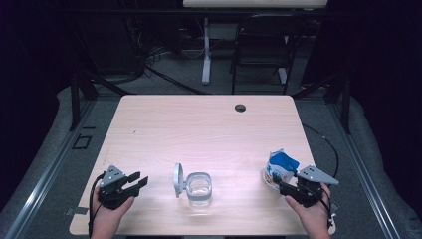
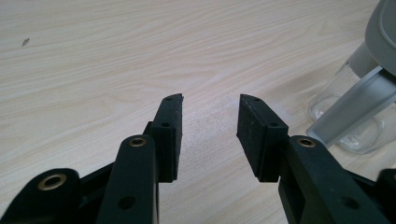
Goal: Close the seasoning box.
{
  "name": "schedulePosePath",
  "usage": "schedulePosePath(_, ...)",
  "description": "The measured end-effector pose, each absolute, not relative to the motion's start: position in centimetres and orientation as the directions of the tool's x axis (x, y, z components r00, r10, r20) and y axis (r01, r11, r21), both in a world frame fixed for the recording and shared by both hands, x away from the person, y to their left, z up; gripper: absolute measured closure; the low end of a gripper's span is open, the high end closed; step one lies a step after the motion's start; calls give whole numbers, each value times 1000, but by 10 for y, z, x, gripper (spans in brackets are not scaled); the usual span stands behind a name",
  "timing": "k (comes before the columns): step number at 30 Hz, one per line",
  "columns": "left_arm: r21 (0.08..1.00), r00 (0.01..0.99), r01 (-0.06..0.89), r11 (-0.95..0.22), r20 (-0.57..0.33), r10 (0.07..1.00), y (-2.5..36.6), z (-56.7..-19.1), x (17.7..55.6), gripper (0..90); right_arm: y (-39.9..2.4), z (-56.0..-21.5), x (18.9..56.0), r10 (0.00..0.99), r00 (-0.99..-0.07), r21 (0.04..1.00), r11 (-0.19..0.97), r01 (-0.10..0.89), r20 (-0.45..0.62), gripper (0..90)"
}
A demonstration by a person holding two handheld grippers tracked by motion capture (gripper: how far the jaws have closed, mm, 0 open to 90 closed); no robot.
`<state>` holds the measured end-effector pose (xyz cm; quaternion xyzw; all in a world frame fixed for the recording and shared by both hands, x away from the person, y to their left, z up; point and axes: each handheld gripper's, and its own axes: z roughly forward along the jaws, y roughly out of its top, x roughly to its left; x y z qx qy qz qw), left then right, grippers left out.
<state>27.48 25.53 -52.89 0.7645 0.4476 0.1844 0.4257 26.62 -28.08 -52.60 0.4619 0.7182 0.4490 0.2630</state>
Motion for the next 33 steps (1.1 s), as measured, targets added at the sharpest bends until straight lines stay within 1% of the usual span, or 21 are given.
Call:
schedulePosePath(8,810,531,534,-243,-98,841,257,-530,275,608,-276,-537,268,901,-433,885,172,433,36,371)
schedulePosePath(20,813,525,534,-233,-103,845,258,-532,275,606,-270,-555,271,909,-416,867,196,458,14,365)
schedulePosePath(27,813,525,533,-235,-101,845,259,-531,276,606,-270,-565,272,911,-410,869,180,460,29,369)
schedulePosePath(33,813,523,534,-230,-104,846,259,-531,276,606,-267,-573,271,915,-403,866,211,453,-12,370)
